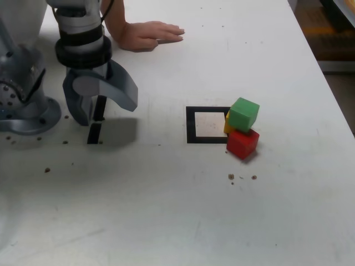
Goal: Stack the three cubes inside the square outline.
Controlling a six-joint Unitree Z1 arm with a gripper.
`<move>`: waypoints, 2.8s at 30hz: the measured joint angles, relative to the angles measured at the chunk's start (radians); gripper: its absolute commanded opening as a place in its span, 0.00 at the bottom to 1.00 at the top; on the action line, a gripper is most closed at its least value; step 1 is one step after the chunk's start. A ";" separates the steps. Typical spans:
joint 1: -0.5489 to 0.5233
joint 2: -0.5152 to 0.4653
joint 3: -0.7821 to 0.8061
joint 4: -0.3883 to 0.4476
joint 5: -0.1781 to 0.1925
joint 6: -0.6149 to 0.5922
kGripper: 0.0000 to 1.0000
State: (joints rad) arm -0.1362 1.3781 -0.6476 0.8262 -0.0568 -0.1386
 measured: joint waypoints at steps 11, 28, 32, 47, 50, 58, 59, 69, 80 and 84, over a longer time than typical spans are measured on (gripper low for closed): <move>0.000 0.003 -0.014 -0.002 0.005 0.002 0.90; 0.000 0.014 -0.052 0.012 0.027 0.004 0.90; 0.010 0.014 -0.092 0.051 0.034 0.018 0.90; 0.017 0.076 -0.509 0.390 0.076 0.034 0.90; 0.017 0.095 -0.575 0.411 0.076 0.041 0.90; 0.017 0.163 -0.723 0.462 0.067 0.078 0.90; 0.017 0.171 -0.735 0.462 0.063 0.087 0.90; -0.007 0.289 -0.886 0.499 0.029 0.228 0.90; -0.036 0.421 -1.003 0.538 0.024 0.376 0.90; -0.043 0.478 -1.019 0.536 0.026 0.422 0.90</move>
State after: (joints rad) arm -0.1789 1.8564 -1.6664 1.3623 -0.0308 0.2834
